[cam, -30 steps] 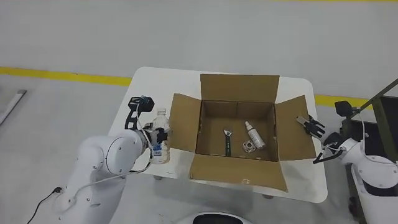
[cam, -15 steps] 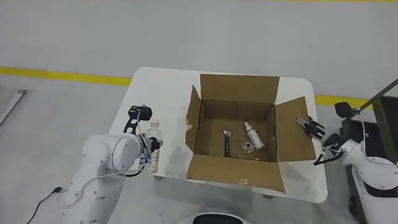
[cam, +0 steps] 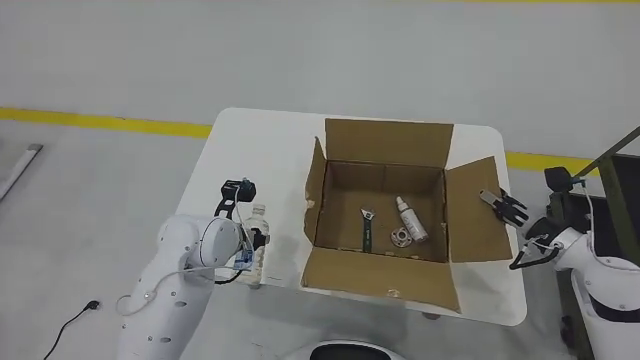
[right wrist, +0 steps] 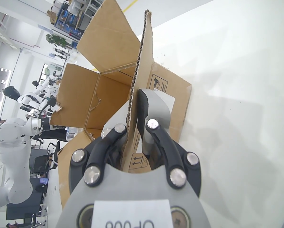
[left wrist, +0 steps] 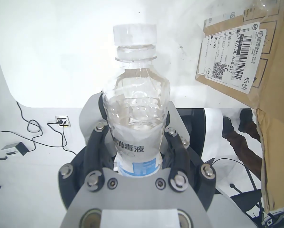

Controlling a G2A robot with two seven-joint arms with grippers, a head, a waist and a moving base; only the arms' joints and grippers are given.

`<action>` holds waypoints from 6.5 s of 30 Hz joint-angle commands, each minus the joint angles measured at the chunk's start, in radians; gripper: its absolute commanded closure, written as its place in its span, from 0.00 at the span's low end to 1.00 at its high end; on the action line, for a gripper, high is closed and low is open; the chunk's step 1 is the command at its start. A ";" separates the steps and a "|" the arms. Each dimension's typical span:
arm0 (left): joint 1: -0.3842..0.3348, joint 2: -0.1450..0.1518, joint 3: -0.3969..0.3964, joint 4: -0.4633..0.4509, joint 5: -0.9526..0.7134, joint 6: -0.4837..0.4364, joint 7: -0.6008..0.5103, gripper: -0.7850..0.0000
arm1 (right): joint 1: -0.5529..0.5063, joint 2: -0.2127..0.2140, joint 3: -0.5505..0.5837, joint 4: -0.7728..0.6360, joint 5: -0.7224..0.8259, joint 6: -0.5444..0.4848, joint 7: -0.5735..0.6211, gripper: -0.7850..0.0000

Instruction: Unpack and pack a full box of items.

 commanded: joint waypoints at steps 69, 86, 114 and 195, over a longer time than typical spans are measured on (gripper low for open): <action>-0.063 0.002 0.026 0.130 0.044 -0.158 0.194 0.00 | 0.070 0.037 0.032 -0.055 -0.148 -0.037 0.012 0.00; -0.030 0.011 -0.017 0.040 0.033 -0.151 0.197 0.00 | -0.090 0.041 -0.063 -0.496 -0.519 -0.049 0.056 1.00; -0.030 0.011 -0.017 0.040 0.033 -0.151 0.197 0.00 | 0.264 0.001 -0.562 -0.200 -1.011 0.218 0.115 1.00; -0.030 0.011 -0.017 0.040 0.033 -0.151 0.197 0.00 | 0.763 -0.253 -0.959 0.549 -1.044 0.196 0.427 0.74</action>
